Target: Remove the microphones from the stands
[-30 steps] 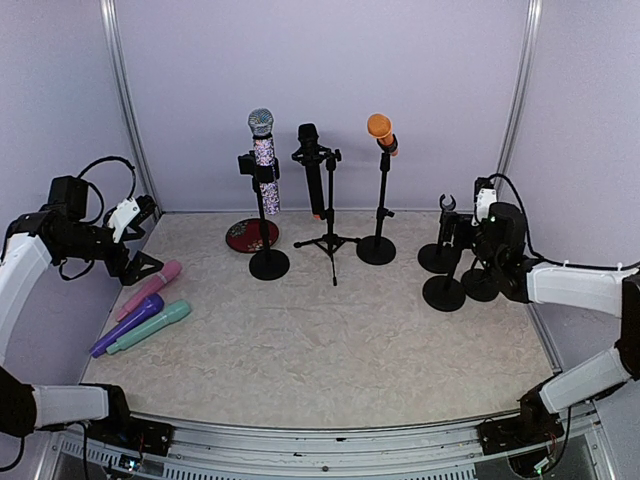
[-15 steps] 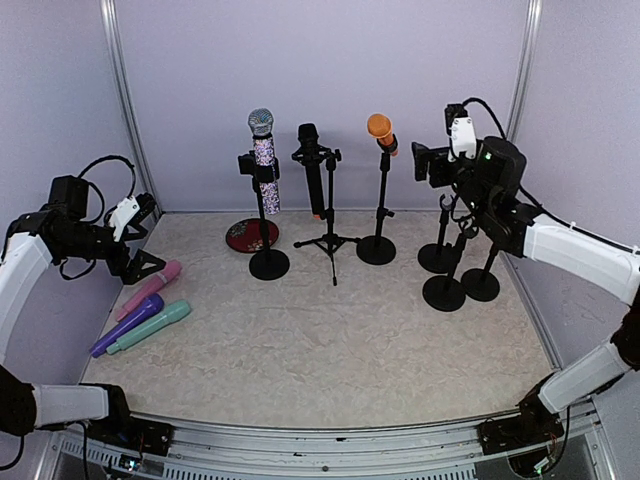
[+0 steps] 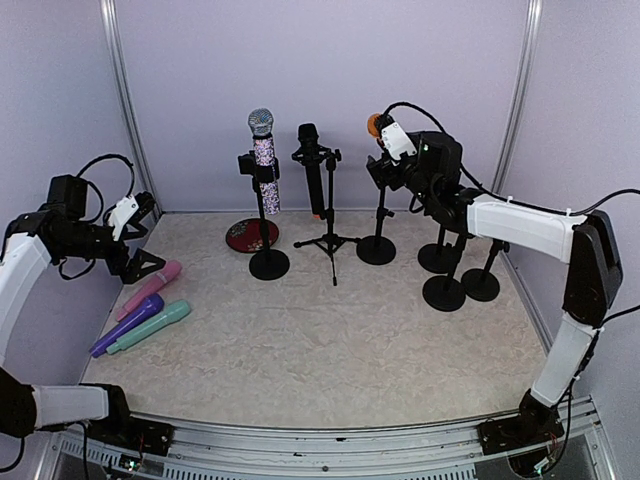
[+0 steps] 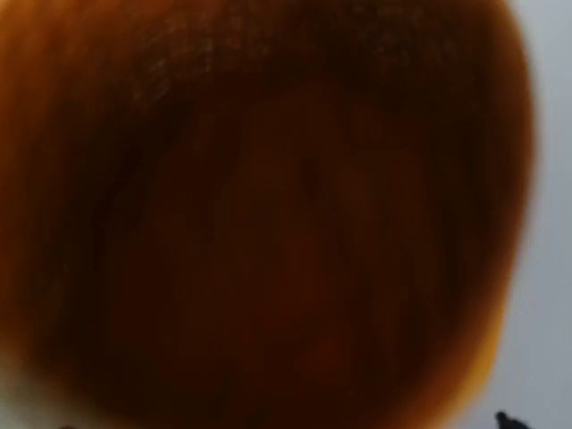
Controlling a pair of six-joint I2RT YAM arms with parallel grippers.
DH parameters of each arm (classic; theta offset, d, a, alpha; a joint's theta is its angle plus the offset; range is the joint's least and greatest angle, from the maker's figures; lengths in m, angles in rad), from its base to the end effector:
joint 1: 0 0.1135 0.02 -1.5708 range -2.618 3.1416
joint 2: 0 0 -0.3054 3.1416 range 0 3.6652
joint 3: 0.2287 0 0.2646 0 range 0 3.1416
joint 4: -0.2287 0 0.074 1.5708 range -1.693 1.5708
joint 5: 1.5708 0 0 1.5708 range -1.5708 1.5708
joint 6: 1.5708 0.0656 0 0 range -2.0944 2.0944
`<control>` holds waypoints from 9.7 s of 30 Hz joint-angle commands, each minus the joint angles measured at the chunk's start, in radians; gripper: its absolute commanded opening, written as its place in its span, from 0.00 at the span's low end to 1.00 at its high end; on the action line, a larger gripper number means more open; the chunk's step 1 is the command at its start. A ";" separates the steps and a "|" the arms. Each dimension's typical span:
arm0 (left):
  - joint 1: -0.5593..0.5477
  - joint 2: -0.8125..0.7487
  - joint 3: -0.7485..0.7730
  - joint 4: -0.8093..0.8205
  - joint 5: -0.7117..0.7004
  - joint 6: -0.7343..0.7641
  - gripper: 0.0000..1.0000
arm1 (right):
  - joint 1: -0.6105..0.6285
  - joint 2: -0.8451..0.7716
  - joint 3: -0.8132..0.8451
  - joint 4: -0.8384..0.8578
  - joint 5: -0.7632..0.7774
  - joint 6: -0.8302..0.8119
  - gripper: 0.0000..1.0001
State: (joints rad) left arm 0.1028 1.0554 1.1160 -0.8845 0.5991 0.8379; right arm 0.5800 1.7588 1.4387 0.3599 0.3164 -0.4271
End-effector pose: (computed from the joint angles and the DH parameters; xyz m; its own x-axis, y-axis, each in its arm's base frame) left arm 0.2128 -0.0152 0.3607 -0.2681 0.5894 -0.7621 0.7408 0.6319 0.2281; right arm 0.4100 0.2442 0.3948 0.1383 -0.3800 -0.9146 -0.2235 0.8876 -0.4026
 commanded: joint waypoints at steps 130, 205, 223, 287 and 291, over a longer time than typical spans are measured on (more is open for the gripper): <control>-0.710 0.432 0.193 0.611 0.025 -0.705 0.27 | 0.708 -0.112 -0.111 0.270 0.164 -0.016 0.19; -0.615 0.531 0.318 0.442 -0.114 -0.415 0.00 | 0.812 -0.202 -0.154 0.614 0.120 -0.374 0.00; -0.617 0.563 0.321 0.446 -0.175 -0.432 0.00 | 0.927 -0.272 -0.140 0.616 0.146 -0.477 0.00; -0.538 0.183 0.335 -0.183 0.066 0.036 0.11 | 0.653 0.055 0.165 0.082 -0.330 0.529 0.61; -0.497 0.165 0.262 -0.185 -0.020 0.073 0.00 | 0.641 -0.031 0.085 0.081 -0.287 0.508 0.91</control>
State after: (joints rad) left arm -0.4309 1.2301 1.4418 -1.0710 0.6632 0.8791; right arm 1.2221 1.8202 1.5787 0.4126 0.0048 0.0937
